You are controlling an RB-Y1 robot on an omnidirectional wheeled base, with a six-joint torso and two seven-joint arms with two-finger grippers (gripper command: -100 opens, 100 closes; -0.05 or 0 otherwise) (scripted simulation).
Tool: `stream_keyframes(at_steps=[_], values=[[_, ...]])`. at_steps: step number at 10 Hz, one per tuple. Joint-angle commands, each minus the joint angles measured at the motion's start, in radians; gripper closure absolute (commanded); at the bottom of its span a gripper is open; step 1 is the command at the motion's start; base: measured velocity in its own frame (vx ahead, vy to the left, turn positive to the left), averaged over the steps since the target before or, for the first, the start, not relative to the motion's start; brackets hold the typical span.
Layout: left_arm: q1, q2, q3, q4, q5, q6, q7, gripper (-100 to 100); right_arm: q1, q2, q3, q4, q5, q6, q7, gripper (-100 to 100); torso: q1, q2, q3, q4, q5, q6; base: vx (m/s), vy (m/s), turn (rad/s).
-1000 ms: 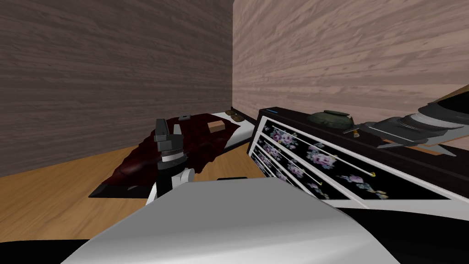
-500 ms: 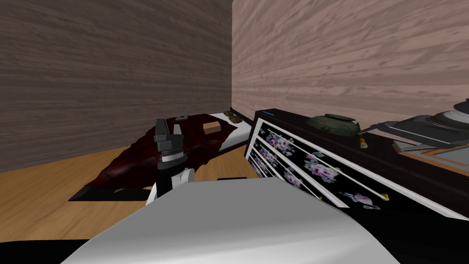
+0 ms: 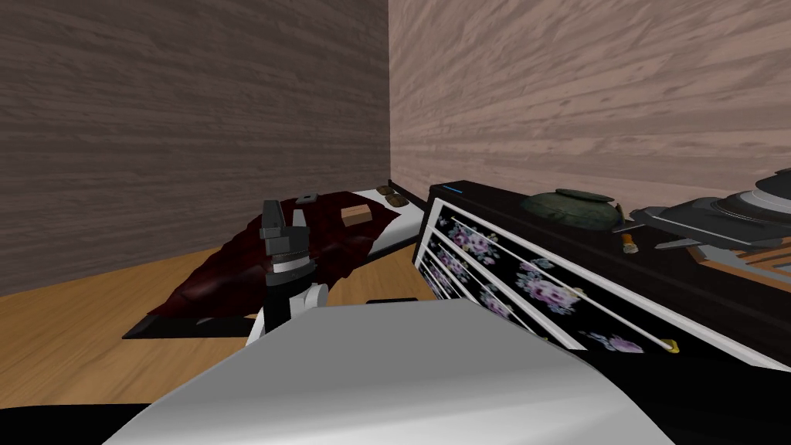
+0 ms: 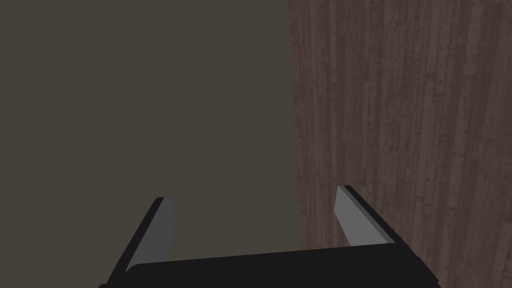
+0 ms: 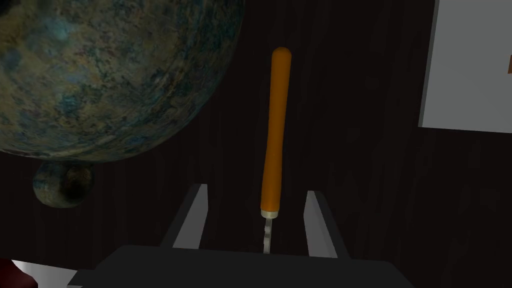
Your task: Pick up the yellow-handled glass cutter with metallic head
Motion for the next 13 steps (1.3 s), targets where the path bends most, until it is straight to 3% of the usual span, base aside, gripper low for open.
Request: stream_keyframes(at_steps=[1,4,5,6,13], values=[[0.0,0.0,0.0,0.0,0.0,0.0,0.0,0,0.0,0.0,0.0,0.0,0.0,0.0,0.0,100,0.0,0.0,0.0,0.0,0.0,0.0,0.0,0.0,0.0],[0.0,0.0,0.0,0.0,0.0,0.0,0.0,0,0.0,0.0,0.0,0.0,0.0,0.0,0.0,100,0.0,0.0,0.0,0.0,0.0,0.0,0.0,0.0,0.0],[0.0,0.0,0.0,0.0,0.0,0.0,0.0,0,0.0,0.0,0.0,0.0,0.0,0.0,0.0,0,0.0,0.0,0.0,0.0,0.0,0.0,0.0,0.0,0.0],[0.0,0.0,0.0,0.0,0.0,0.0,0.0,0,0.008,-0.021,0.019,-0.017,0.011,-0.029,0.01,-100,0.0,0.0,0.0,0.0,0.0,0.0,0.043,0.001,0.002],[0.0,0.0,0.0,0.0,0.0,0.0,0.0,0,0.032,-0.087,0.077,-0.07,0.043,-0.124,0.04,-100,0.001,-0.004,-0.002,-0.001,0.0,0.0,0.061,0.008,0.001]])
